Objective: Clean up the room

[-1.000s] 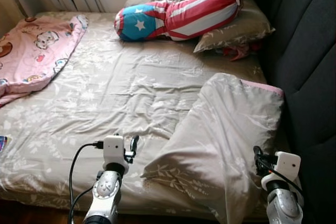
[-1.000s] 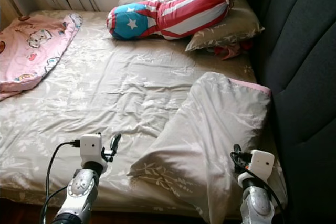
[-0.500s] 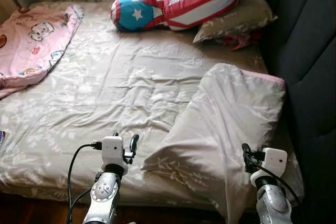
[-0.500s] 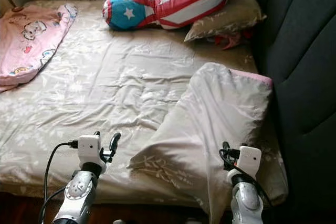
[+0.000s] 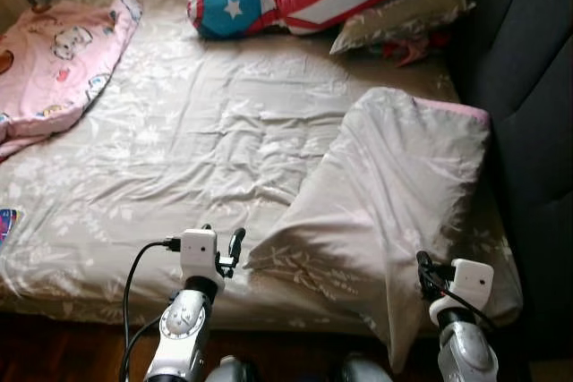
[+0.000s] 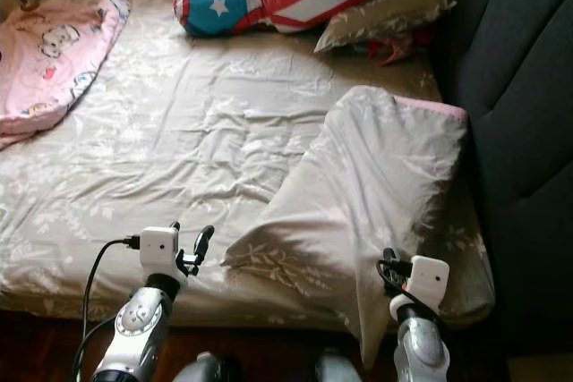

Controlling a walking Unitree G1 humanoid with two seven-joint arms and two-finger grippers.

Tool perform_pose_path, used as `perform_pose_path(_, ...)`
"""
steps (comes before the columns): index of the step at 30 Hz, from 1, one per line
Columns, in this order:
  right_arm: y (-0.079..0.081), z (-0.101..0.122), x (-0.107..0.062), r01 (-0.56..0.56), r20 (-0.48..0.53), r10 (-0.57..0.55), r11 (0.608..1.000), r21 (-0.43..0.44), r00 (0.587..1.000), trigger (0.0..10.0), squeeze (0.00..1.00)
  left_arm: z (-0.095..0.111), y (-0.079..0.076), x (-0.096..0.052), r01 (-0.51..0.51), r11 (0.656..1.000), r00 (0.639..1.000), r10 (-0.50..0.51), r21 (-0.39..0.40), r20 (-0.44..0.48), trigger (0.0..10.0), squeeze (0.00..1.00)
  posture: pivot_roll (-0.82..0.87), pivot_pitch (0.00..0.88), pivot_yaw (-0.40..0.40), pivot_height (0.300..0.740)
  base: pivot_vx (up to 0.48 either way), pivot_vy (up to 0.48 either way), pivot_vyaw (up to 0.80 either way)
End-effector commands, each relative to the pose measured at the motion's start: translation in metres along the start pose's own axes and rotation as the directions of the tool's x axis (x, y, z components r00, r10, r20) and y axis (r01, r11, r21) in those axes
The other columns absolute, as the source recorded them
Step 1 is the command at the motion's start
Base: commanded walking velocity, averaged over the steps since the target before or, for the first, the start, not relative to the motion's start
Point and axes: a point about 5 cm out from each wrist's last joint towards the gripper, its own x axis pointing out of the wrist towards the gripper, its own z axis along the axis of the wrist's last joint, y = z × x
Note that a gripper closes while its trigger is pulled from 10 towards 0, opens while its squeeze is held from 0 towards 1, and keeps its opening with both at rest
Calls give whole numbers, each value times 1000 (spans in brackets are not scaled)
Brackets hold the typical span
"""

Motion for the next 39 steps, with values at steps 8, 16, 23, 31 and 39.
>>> perform_pose_path(8,0,-4,-3,8,-18,-8,1000,-2,1000,10000,0,-4,1,-4,2,1000,1000,-2,-12,-28,10000,0,-190,209,50,658,0,0,0)
perform_pose_path(16,0,-4,-3,8,-17,-8,1000,-3,1000,10000,0,-4,1,-4,3,1000,1000,-3,-13,-29,10000,0,-190,209,50,658,0,0,0)
perform_pose_path(23,0,-4,-3,9,-18,-9,1000,-3,1000,10000,0,-4,1,-4,3,1000,1000,-3,-13,-29,10000,0,-190,209,50,658,0,0,0)
perform_pose_path(31,12,-4,0,-32,-23,33,999,20,999,10000,0,-5,0,-4,2,1000,999,-3,-18,-34,10000,0,-180,203,44,658,287,0,0)
perform_pose_path(39,13,-5,1,-31,-43,32,999,28,999,10000,0,-5,-1,-4,1,1000,999,-2,-21,-33,10000,0,-178,205,43,658,323,0,-295)
